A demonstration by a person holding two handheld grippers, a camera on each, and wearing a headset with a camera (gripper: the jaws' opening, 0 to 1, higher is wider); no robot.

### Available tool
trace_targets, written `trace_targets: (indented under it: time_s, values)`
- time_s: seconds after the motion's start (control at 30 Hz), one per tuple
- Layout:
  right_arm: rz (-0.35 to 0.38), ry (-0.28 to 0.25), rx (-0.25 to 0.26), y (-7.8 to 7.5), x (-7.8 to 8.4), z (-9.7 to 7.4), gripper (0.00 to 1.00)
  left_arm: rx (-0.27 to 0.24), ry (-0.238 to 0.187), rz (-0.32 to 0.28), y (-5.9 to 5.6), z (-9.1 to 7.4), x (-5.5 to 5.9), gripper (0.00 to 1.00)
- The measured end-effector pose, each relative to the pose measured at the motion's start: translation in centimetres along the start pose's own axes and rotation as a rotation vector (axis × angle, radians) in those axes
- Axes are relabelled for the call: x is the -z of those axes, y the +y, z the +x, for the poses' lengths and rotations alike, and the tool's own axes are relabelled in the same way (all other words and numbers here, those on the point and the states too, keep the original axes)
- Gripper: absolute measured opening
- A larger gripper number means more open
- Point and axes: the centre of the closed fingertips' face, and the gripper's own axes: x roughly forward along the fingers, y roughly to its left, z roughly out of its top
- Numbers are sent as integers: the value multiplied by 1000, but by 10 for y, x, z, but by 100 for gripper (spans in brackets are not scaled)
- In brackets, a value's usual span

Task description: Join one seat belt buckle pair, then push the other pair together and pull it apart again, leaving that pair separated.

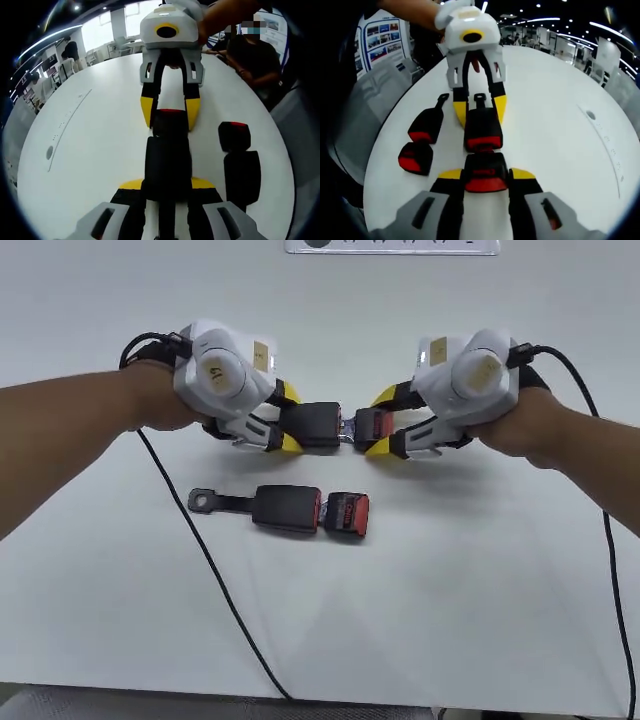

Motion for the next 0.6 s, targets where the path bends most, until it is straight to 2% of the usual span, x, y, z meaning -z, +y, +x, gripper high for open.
trace_targets:
  time_s: [0.3, 0.37, 0.6]
  values:
    - [31, 22, 3, 1, -1, -1, 33, 7, 4, 11, 0, 0, -1, 32]
    - [58, 18, -1, 1, -1, -1, 33, 9, 6, 12, -1, 0, -1, 32]
    - [44, 38, 2, 4, -2, -2, 33, 9, 0, 15, -1, 0, -1, 32]
